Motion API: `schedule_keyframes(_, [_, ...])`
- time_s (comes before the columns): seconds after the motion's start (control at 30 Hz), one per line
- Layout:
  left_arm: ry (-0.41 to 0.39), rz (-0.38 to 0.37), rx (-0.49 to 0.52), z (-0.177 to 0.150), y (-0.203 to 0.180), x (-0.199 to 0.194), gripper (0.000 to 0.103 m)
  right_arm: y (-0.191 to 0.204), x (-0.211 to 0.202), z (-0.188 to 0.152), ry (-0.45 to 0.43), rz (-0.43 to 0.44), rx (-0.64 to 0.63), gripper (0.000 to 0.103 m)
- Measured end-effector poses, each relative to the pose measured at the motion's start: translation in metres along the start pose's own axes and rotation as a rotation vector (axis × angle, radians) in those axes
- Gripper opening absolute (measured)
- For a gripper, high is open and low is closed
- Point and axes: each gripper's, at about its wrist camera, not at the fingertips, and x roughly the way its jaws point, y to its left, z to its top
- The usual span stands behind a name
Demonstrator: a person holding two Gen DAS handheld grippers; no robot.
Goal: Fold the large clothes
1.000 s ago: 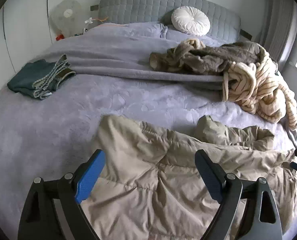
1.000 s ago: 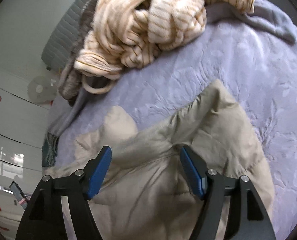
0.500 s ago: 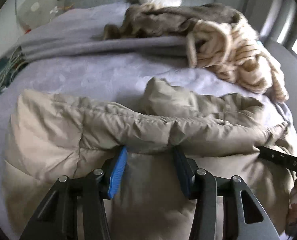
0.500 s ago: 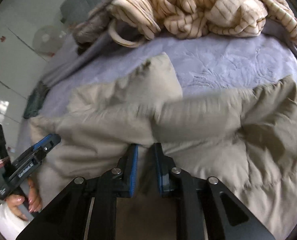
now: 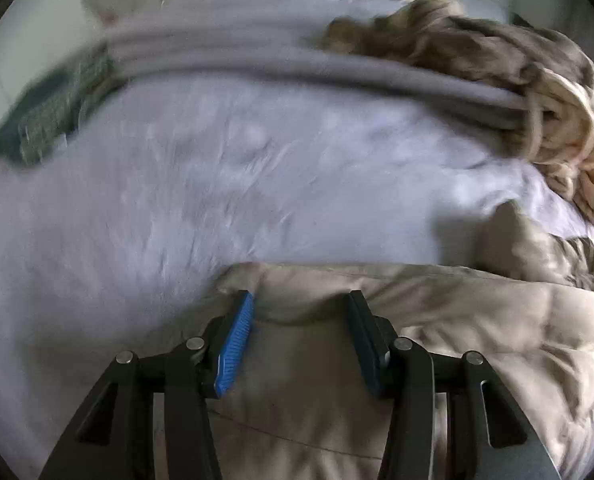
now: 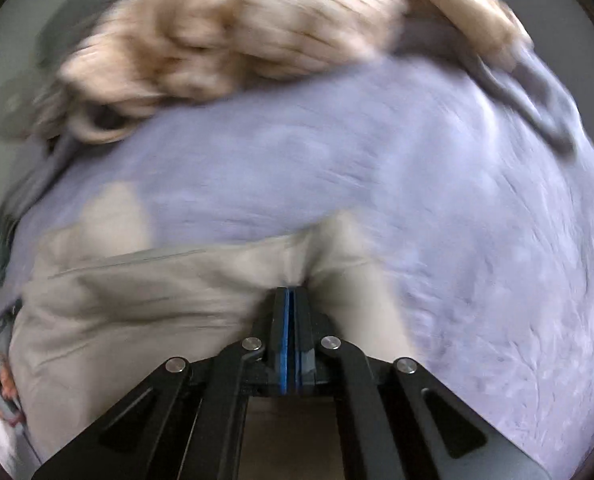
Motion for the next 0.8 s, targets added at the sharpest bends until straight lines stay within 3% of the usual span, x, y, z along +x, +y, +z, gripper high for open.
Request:
schedule_keyframes(0.1, [0.002,0.025,0.03,-0.004,-0.005,0.016,0.051,-0.025,0.024,0.002,0.052,0.073,0.13,0.0])
schedule_keyframes(0.27, [0.009,0.073,0.037,0.002,-0.013,0.025,0.052,-0.013,0.041,0.012,0.062,0.012,0.079,0.0])
schedule_keyframes(0.5, [-0.045,0.099,0.033,-0.008,-0.002,-0.027,0.052,-0.004,0.007,0.001,-0.005,0.025,0.08,0.008])
schedule_keyframes(0.57, [-0.045,0.096,0.03,-0.018,0.004,-0.046,0.058,-0.006,-0.01,-0.011,-0.034,0.033,0.076,0.013])
schedule_keyframes(0.6, [-0.049,0.1,0.028,-0.022,0.006,-0.053,0.074,-0.006,-0.016,-0.016,-0.047,0.039,0.077,0.017])
schedule_keyframes(0.63, [-0.059,0.103,0.027,-0.027,0.008,-0.061,0.079,-0.007,-0.026,-0.024,-0.062,0.049,0.08,0.021])
schedule_keyframes(0.8, [-0.037,0.091,0.047,-0.066,0.008,-0.099,0.079,-0.008,-0.062,-0.052,-0.091,0.083,0.087,0.033])
